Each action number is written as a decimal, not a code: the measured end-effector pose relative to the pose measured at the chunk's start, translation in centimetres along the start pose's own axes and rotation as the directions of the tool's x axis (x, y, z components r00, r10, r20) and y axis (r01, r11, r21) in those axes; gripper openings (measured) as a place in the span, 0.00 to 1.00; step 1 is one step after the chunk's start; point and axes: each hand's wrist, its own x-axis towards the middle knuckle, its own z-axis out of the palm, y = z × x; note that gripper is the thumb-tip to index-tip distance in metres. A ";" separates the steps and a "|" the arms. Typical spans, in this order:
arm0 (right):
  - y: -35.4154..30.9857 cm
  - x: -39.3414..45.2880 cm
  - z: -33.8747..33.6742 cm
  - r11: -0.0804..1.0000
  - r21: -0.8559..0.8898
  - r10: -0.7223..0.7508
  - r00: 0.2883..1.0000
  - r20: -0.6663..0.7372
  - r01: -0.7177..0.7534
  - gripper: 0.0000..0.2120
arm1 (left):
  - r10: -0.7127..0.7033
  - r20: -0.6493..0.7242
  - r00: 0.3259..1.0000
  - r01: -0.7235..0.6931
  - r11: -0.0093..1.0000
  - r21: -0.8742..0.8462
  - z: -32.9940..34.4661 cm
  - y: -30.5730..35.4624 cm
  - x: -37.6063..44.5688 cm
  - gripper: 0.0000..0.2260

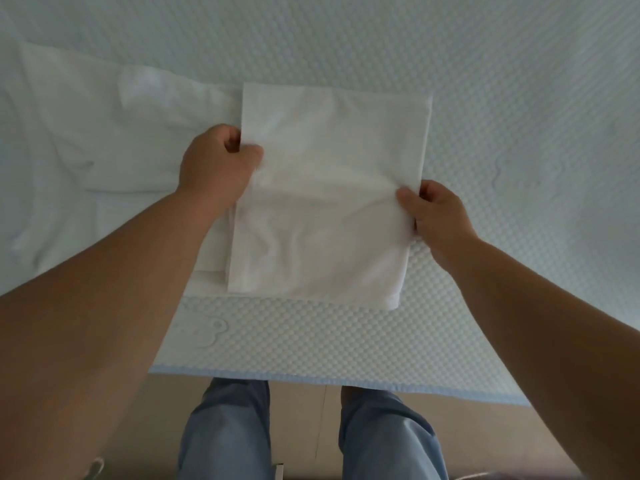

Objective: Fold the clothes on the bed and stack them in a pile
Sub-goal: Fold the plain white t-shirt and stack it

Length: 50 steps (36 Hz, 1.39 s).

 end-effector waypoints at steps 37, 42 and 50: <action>8.7 -10.1 0.5 0.996 -0.077 0.036 0.998 -0.060 -0.040 0.08 | 0.110 -0.187 0.976 -0.071 0.976 0.208 1.7 -5.0 -12.6 0.21; 8.9 -10.2 0.8 0.970 -0.237 -0.066 0.996 -0.060 0.050 0.12 | 0.487 0.065 0.871 -0.474 0.798 0.372 3.1 -2.8 -10.7 0.27; 10.2 -9.8 1.1 0.879 -0.432 -0.222 0.975 0.004 0.202 0.16 | 0.336 0.312 0.889 -0.457 0.589 0.666 4.7 -4.8 -5.4 0.30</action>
